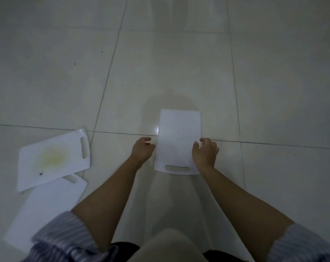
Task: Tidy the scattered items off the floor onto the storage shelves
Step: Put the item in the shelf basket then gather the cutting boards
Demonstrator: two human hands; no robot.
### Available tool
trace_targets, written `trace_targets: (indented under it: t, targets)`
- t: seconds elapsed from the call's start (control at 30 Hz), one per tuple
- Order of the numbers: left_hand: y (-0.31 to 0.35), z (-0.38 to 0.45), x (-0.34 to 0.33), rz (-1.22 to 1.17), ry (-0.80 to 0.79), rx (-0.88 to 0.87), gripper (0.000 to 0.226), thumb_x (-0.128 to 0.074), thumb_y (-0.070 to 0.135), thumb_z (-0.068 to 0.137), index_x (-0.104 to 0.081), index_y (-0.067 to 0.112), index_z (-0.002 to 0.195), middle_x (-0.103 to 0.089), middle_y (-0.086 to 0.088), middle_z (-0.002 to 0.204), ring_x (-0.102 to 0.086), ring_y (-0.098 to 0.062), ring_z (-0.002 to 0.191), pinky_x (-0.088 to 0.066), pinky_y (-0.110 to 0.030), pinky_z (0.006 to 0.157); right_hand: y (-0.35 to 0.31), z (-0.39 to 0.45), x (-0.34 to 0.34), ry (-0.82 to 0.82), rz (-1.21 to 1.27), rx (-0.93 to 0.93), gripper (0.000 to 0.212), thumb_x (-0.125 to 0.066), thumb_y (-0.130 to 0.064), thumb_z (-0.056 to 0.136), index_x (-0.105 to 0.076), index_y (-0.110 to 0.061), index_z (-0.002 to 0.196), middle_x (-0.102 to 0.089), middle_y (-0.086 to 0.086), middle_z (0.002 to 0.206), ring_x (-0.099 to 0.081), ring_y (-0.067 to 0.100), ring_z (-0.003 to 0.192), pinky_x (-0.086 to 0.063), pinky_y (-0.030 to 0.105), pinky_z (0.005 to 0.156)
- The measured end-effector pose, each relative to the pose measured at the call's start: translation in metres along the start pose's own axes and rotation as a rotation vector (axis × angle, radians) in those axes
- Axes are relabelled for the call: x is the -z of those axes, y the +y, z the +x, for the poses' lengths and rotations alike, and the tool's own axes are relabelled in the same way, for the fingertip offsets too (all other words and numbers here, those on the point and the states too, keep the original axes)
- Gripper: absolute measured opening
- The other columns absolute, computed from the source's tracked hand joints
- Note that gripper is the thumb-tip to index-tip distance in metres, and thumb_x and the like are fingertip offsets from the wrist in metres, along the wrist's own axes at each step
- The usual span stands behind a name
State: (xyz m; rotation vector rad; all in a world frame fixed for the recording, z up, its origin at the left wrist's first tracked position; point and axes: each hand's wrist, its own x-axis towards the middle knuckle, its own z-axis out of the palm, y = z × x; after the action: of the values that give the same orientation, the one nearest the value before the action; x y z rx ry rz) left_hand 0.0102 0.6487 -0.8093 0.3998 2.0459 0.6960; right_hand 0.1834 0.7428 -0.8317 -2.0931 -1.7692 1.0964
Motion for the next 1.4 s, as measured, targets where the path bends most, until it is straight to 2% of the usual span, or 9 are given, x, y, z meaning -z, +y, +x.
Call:
trace_targets:
  t: [0.2,0.27,0.4,0.53,0.8,0.97,1.1,1.2,1.4]
  targets:
    - [-0.022,0.024,-0.030,-0.129,0.072,0.052,0.062,-0.065,0.031,0.075,-0.056,0.006,0.131,-0.063,-0.015,0.125,-0.062,-0.032,0.110,-0.051,-0.044,0.097,0.018,0.021,-0.032,0.061,0.078,-0.275,0.036,-0.057,-0.027,0.090,-0.056,-0.010,0.123,-0.055,0.016,0.127,-0.051,0.036,0.118,-0.043,0.046,0.100]
    - [-0.023,0.028,-0.037,-0.110,0.120,0.055,0.048,-0.065,0.025,0.084,-0.059,0.006,0.128,-0.063,-0.012,0.125,-0.060,-0.030,0.114,-0.048,-0.041,0.101,0.019,0.022,-0.039,0.117,0.098,-0.300,0.035,-0.057,-0.027,0.090,-0.060,-0.010,0.121,-0.059,0.016,0.124,-0.052,0.036,0.117,-0.043,0.045,0.100]
    - [-0.017,0.033,-0.041,-0.225,0.109,0.089,0.025,-0.063,0.033,0.087,-0.068,0.008,0.085,-0.062,-0.008,0.085,-0.059,-0.026,0.094,-0.051,-0.039,0.094,0.016,0.022,-0.046,0.146,0.124,-0.308,0.041,-0.054,-0.038,0.094,-0.063,-0.009,0.122,-0.060,0.018,0.126,-0.051,0.037,0.120,-0.041,0.044,0.102]
    - [-0.024,0.022,-0.044,-0.377,0.048,0.187,0.068,-0.056,0.045,0.095,-0.046,-0.008,0.135,-0.053,-0.020,0.135,-0.053,-0.036,0.121,-0.045,-0.036,0.096,0.011,0.004,-0.049,0.053,0.185,-0.248,0.048,-0.043,-0.039,0.101,-0.054,-0.002,0.130,-0.060,0.018,0.127,-0.058,0.037,0.113,-0.045,0.040,0.094]
    - [-0.080,-0.034,0.031,-0.646,0.149,0.139,0.089,-0.057,0.071,0.081,-0.051,0.000,0.135,-0.056,-0.012,0.132,-0.057,-0.029,0.106,-0.049,-0.039,0.089,-0.037,-0.071,-0.056,-0.030,0.196,0.191,0.034,-0.041,-0.038,0.102,-0.060,-0.010,0.108,-0.064,0.006,0.098,-0.056,0.023,0.084,-0.044,0.032,0.074]
    - [-0.117,-0.079,0.101,-0.783,0.511,0.018,0.069,-0.050,0.061,0.091,-0.053,0.009,0.135,-0.056,-0.005,0.133,-0.055,-0.028,0.116,-0.045,-0.042,0.101,-0.097,-0.134,-0.085,-0.265,0.172,0.482,0.029,-0.044,-0.029,0.102,-0.061,-0.006,0.103,-0.063,0.007,0.093,-0.056,0.023,0.083,-0.036,0.028,0.068]
    - [-0.168,-0.114,0.150,-0.860,0.815,0.104,0.056,-0.054,0.062,0.089,-0.064,0.011,0.108,-0.064,-0.012,0.118,-0.060,-0.029,0.102,-0.049,-0.045,0.097,-0.138,-0.184,-0.121,-0.563,0.030,0.630,0.031,-0.044,-0.030,0.102,-0.062,-0.007,0.092,-0.059,0.005,0.090,-0.052,0.022,0.083,-0.033,0.028,0.066]
    - [-0.214,-0.141,0.175,-0.912,1.015,0.229,0.064,-0.054,0.064,0.088,-0.065,0.005,0.110,-0.064,-0.015,0.118,-0.060,-0.034,0.107,-0.048,-0.047,0.099,-0.153,-0.210,-0.157,-0.752,-0.126,0.644,0.038,-0.044,-0.034,0.101,-0.064,-0.004,0.088,-0.066,0.015,0.091,-0.060,0.028,0.083,-0.048,0.035,0.072]
    - [-0.288,-0.177,0.181,-1.104,1.216,0.403,0.065,-0.060,0.063,0.085,-0.064,0.002,0.109,-0.064,-0.016,0.119,-0.060,-0.034,0.108,-0.049,-0.045,0.097,-0.131,-0.242,-0.229,-0.777,-0.530,0.895,0.021,-0.052,-0.016,0.096,-0.067,-0.001,0.099,-0.067,0.017,0.107,-0.062,0.031,0.104,-0.047,0.031,0.081]
